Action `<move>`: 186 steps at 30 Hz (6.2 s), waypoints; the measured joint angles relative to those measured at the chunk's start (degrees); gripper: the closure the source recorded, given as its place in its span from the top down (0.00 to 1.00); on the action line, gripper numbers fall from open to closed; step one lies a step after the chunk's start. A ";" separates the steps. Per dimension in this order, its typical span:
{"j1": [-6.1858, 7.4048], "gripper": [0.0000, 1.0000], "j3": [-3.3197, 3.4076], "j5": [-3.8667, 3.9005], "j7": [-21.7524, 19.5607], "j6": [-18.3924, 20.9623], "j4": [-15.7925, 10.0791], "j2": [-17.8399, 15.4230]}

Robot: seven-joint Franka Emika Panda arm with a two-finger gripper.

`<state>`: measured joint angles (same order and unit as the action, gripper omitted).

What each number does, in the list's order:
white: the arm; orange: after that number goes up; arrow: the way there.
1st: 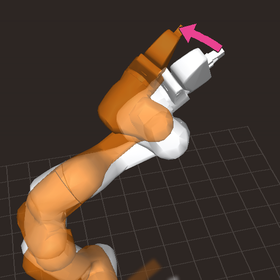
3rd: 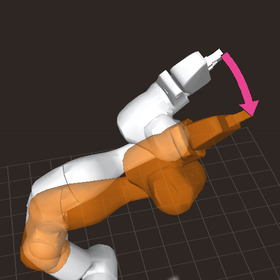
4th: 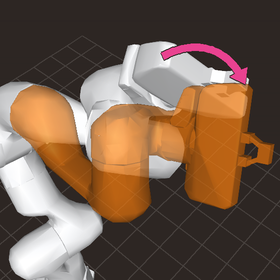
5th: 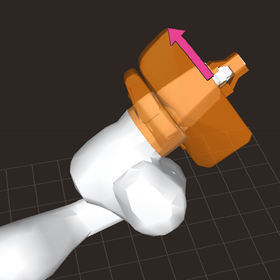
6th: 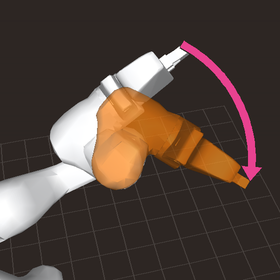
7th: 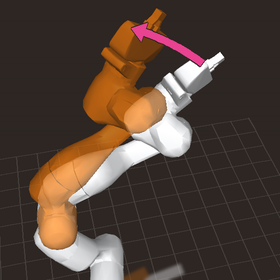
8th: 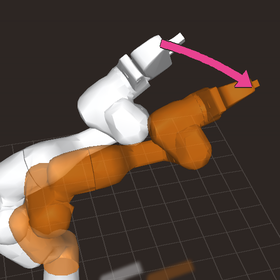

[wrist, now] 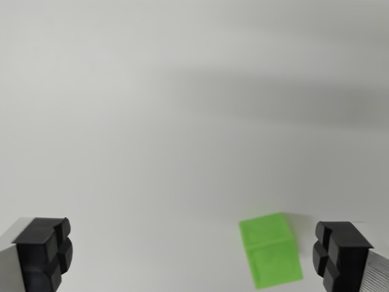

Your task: Stack cube

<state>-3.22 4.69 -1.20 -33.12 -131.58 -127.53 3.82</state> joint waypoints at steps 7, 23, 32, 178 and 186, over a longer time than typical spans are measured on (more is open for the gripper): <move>-0.61 1.00 0.55 0.00 3.11 -2.66 -3.26 -0.51; -2.45 1.00 2.00 0.00 11.44 -9.65 -10.75 -0.78; -3.78 1.00 2.84 0.00 16.79 -13.99 -14.76 -0.47; -5.04 0.00 3.23 -2.43 24.90 -30.25 -26.63 3.94; -3.14 0.00 3.21 -2.08 20.88 -30.25 -27.15 3.35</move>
<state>-6.37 7.90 -3.28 -12.24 -161.83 -154.68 7.17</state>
